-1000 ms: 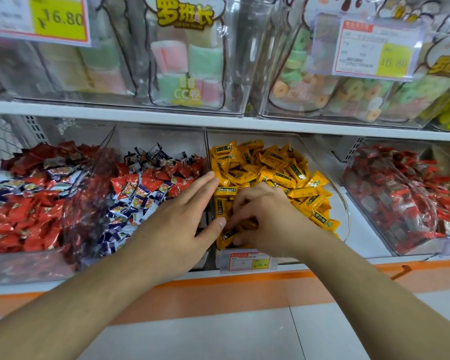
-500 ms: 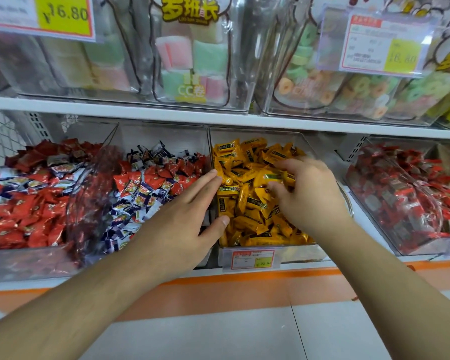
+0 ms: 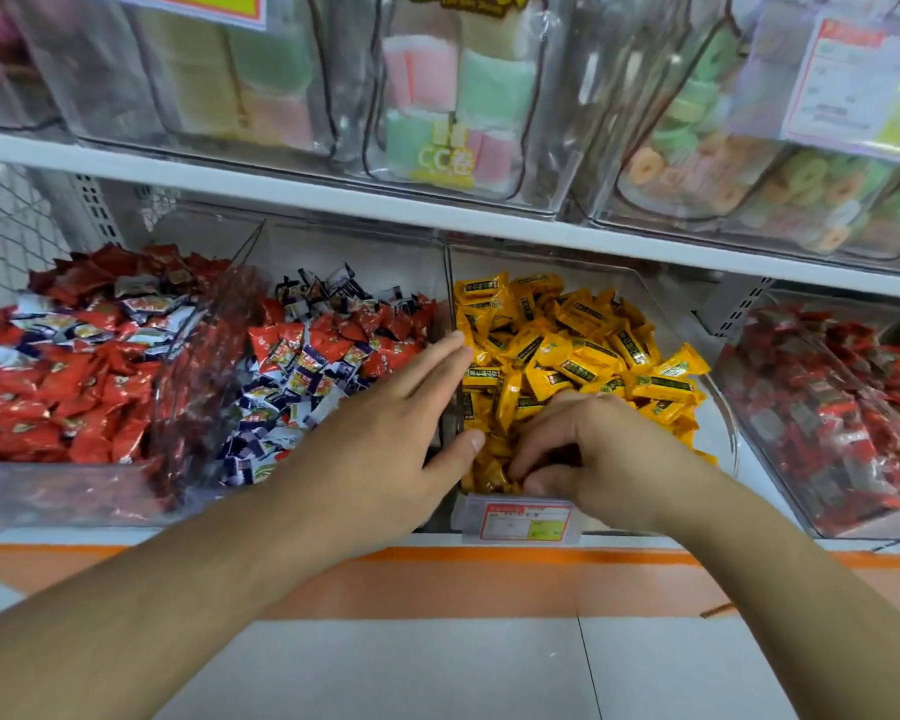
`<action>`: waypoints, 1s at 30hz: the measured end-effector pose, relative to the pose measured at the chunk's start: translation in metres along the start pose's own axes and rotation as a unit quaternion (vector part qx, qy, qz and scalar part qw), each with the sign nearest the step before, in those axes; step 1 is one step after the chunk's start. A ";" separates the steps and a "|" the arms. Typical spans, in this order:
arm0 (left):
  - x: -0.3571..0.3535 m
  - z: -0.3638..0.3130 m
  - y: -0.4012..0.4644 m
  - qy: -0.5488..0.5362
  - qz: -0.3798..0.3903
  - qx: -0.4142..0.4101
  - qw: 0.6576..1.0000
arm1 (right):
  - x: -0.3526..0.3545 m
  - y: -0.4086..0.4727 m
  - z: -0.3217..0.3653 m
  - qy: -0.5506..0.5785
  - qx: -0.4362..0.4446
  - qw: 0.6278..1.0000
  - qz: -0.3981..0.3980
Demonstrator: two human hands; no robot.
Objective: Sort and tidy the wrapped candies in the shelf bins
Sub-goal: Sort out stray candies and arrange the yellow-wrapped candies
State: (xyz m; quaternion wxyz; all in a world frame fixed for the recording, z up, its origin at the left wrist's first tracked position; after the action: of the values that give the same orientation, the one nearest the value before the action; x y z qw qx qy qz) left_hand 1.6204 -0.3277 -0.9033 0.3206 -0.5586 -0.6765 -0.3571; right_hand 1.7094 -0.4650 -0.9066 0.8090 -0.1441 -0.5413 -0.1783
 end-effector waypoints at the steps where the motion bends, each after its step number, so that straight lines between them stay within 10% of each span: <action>1: 0.000 0.000 0.000 0.002 -0.003 -0.003 1.000 | 0.001 0.001 0.000 -0.005 0.007 1.000 -0.011; 30: 0.003 0.001 0.001 -0.005 -0.038 -0.010 0.999 | -0.020 0.013 0.010 0.074 0.026 0.992 0.099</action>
State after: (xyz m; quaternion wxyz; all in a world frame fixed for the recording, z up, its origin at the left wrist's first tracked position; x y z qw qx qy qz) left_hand 1.6204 -0.3249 -0.9013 0.2985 -0.5374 -0.6951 -0.3729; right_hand 1.6997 -0.4461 -0.9220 0.8639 -0.1623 -0.4675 -0.0939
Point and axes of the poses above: each hand's wrist, its own y-axis towards the middle knuckle, its own x-axis out of the back of the hand, z = x × y, the point moved 9 cm from there along y, towards the middle knuckle, and after that the axes turned 9 degrees about x, right-handed, at the moved point
